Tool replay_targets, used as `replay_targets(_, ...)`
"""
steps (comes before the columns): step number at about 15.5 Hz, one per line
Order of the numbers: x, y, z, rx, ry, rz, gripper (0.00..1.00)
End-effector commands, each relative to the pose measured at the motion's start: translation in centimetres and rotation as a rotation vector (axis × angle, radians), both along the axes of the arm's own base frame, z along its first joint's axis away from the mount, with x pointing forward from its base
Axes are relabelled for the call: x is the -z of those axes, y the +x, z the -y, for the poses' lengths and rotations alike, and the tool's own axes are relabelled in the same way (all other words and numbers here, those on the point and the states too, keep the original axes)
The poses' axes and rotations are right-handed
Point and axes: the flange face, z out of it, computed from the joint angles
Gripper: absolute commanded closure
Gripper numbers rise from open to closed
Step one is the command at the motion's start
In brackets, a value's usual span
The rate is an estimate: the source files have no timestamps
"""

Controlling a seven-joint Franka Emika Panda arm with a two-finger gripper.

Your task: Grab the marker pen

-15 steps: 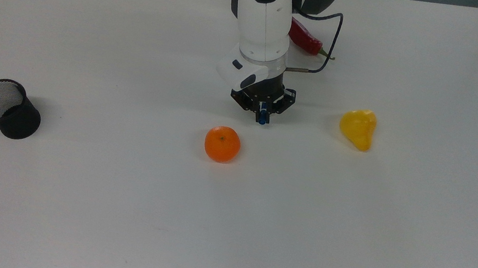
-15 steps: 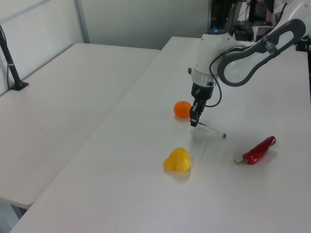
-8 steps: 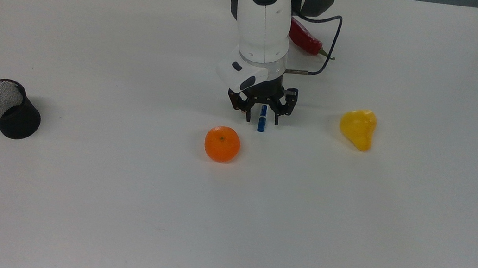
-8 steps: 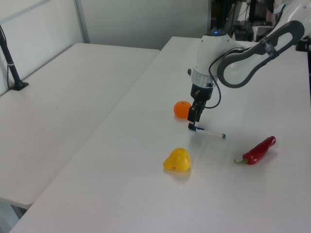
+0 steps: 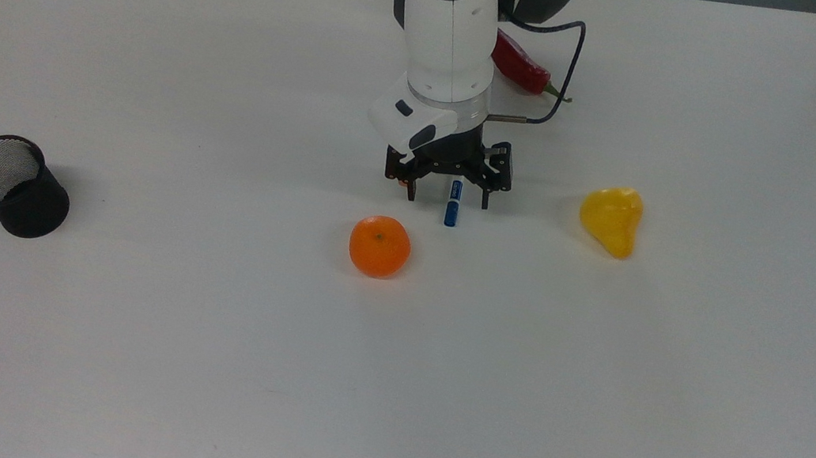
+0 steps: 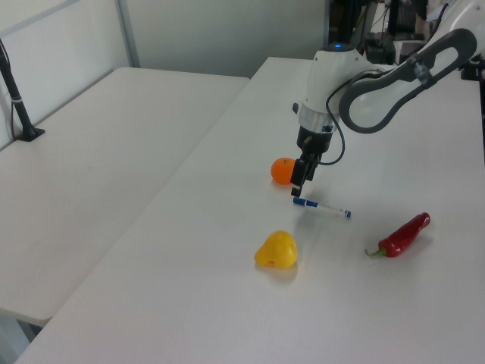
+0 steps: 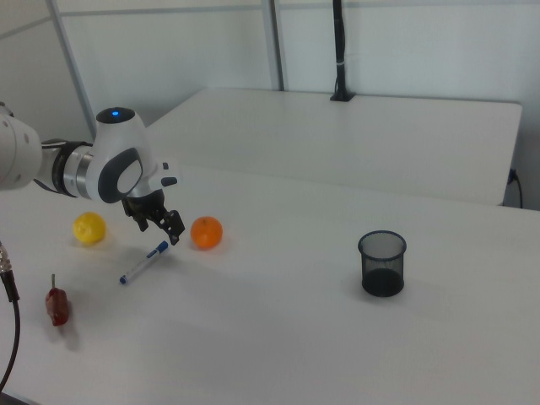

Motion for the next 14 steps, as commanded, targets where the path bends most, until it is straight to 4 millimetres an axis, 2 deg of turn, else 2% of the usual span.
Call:
replay_targets(1, -5.2, -0.7, 1.2, 0.009, -0.01, -0.045, 0.0)
replay_targets(3, -8.4, -0.4, 2.7, 0.027, -0.011, -0.064, 0.0)
replay_targets(6, -13.6, -1.4, 4.3, 0.037, -0.017, -0.123, 0.0)
replay_targets(9, -18.0, -3.4, 6.2, 0.059, -0.024, -0.17, 0.0)
replay_targets(14, -24.3, -7.5, 11.5, 0.193, -0.037, -0.228, 0.0)
